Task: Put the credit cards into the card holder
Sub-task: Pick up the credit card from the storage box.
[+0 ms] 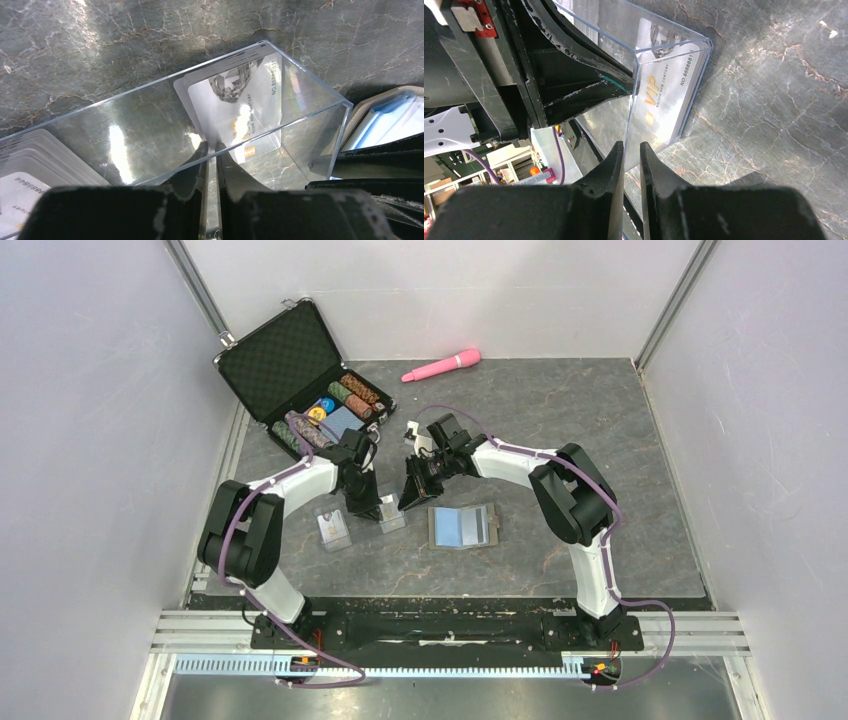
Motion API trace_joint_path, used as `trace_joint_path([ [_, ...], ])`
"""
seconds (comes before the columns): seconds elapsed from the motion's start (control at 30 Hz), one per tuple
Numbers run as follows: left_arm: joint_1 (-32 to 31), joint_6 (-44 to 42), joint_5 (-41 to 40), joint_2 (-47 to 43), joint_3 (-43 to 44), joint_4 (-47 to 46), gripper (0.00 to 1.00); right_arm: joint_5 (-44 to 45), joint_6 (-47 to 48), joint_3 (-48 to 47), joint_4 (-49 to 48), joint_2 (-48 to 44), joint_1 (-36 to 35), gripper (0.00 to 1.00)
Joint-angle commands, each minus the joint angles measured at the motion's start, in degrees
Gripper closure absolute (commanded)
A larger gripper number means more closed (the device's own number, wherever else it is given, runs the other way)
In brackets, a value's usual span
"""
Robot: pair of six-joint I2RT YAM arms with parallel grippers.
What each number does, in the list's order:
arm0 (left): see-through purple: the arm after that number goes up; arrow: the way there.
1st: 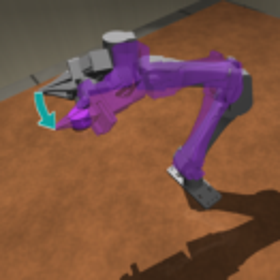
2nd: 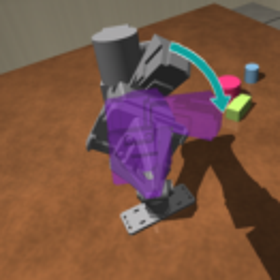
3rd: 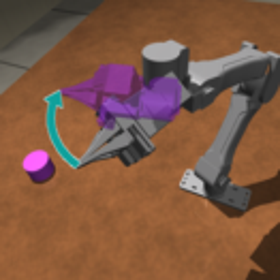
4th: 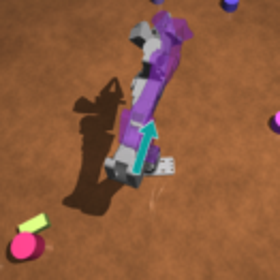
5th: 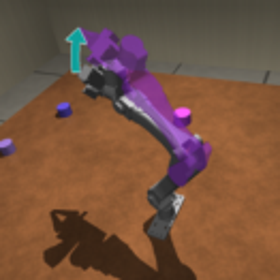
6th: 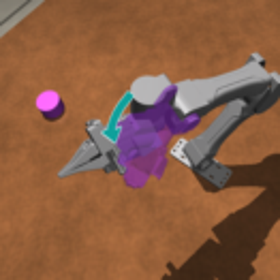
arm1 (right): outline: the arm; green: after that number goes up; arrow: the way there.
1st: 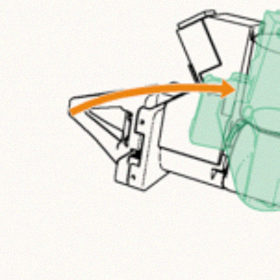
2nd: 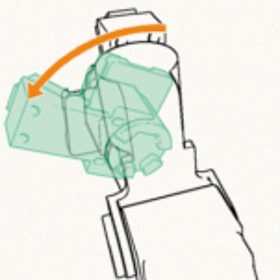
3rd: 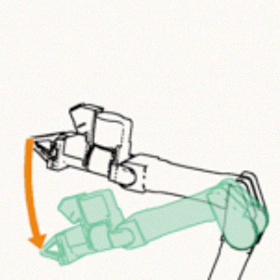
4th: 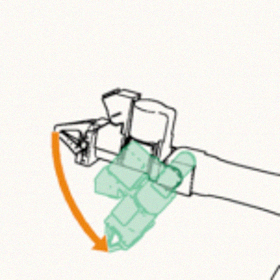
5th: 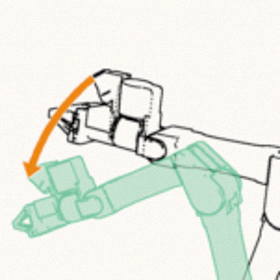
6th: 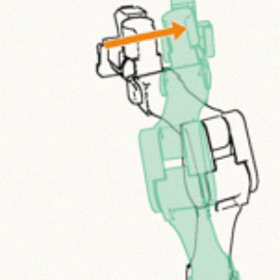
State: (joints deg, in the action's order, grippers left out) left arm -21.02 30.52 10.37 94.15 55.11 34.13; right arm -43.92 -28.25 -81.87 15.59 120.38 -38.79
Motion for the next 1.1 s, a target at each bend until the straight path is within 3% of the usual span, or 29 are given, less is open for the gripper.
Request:
trace_joint_path([
  [0.0,-0.2,-2.9,-1.8,0.9,2.8,0.4,0.87,-1.5,1.8,1.2,1.9,0.0,-1.6,0.88],
  [0.27,-1.2,-3.4,-1.7,1.5,4.5,1.1,0.97,-1.5,1.7,0.8,1.8,0.1,-1.6,0.88],
  [0.77,-3.4,-3.1,0.2,-0.2,9.1,2.3,0.98,-1.6,1.8,1.0,1.9,0.1,-1.5,0.88],
  [0.9,-3.4,-2.3,1.2,-1.2,9.5,1.6,0.91,-1.5,1.7,0.9,1.9,0.2,-1.5,0.88],
  [1.07,-3.4,-0.1,3.6,-3.3,8.2,-2.3,0.75,-1.5,1.8,0.9,1.8,0.1,-1.6,0.88],
])
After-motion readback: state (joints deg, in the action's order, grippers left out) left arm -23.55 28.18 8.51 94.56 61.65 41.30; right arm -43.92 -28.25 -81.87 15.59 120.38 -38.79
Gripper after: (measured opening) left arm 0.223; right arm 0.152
